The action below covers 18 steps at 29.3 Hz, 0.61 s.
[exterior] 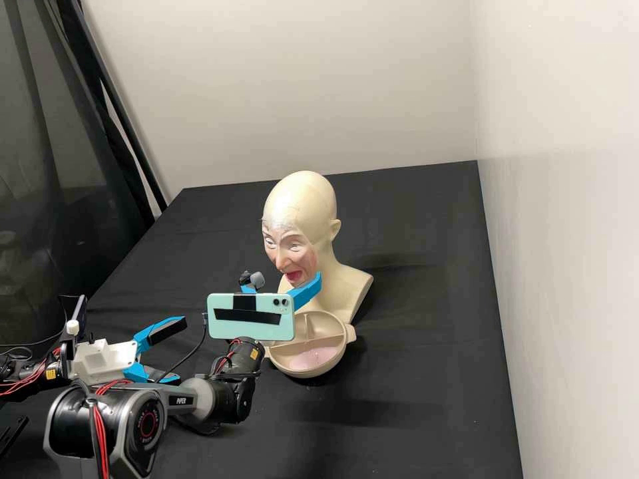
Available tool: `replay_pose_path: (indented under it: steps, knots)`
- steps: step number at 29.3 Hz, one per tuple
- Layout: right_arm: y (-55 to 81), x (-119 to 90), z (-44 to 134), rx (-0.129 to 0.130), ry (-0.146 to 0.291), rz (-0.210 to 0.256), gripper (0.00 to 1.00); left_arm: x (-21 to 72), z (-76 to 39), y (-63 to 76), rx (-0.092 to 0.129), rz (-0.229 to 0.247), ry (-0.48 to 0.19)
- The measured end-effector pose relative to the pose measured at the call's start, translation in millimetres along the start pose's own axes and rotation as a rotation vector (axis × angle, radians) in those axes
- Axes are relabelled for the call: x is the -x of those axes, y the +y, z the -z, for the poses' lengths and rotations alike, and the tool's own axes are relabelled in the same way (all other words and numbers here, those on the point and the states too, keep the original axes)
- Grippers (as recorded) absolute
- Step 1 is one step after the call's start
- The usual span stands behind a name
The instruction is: Feed the grandma with a spoon
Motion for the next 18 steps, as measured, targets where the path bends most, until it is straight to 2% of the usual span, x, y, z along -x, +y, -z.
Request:
replay_pose_path:
  steps: [5, 6, 9, 11, 16, 18]
  knots:
    - [-1.7, 5, -7.3, -0.012, -0.023, 0.006, 1.00, -0.1, -1.9, -0.5, -0.001, 0.002, -0.006]
    - [-2.4, 8, -10.2, -0.014, -0.035, 0.010, 0.00, -0.1, -3.4, -0.9, -0.001, 0.003, -0.012]
    - [-2.6, 14, -16.4, -0.029, -0.058, 0.012, 0.00, -0.2, -5.7, -1.5, -0.002, 0.005, -0.019]
    - [-0.9, 18, -17.3, -0.046, -0.056, 0.005, 0.00, -0.2, -6.8, -1.8, -0.003, 0.006, -0.023]
    - [3.5, 27, -19.6, -0.055, -0.034, -0.025, 0.00, -0.2, -6.8, -1.8, -0.003, 0.006, -0.023]
    - [3.2, 30, -20.8, -0.049, -0.026, -0.024, 0.00, -0.2, -6.8, -1.8, -0.003, 0.006, -0.023]
